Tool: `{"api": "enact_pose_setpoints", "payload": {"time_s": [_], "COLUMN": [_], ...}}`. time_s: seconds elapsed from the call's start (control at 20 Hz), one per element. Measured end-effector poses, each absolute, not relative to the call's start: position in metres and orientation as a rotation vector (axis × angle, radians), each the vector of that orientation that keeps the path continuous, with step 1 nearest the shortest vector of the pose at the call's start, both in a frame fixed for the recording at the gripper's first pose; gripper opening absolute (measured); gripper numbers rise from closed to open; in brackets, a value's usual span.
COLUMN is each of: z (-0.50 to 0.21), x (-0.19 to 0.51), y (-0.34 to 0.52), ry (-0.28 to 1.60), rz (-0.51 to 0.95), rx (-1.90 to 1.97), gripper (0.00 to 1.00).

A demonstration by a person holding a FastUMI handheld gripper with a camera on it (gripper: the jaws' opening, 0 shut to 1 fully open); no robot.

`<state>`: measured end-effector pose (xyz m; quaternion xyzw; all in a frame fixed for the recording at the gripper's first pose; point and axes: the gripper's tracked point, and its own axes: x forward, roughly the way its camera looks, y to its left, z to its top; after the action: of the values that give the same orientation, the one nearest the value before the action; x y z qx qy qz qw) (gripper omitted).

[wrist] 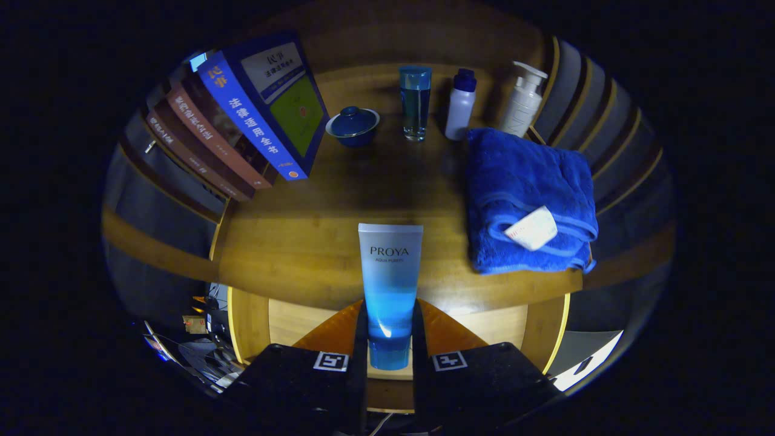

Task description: Pull open the drawer, take out the items inside it, and place them on the countertop above the cabinet.

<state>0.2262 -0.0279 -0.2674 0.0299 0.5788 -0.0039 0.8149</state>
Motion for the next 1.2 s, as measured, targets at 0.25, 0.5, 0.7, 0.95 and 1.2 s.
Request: {"api": "enact_pose_setpoints", "payload": {"time_s": [0.25,0.5,0.7,0.95,1.2], "z": [-0.292,-0.311,-0.313,-0.314,-0.297], "x": [0.262,0.277,0.281,0.275,0.263], "y": [-0.028,-0.029,-0.026,-0.02,-0.009], "ry": [1.275,1.31,1.316,1.302,1.231], "rz": [-0.031,-0.047,-0.049,-0.033,-0.013], "rx": [0.066,0.063,0.063,0.031,0.032], "gripper": [0.35,0.35,0.43,0.72,1.0]}}
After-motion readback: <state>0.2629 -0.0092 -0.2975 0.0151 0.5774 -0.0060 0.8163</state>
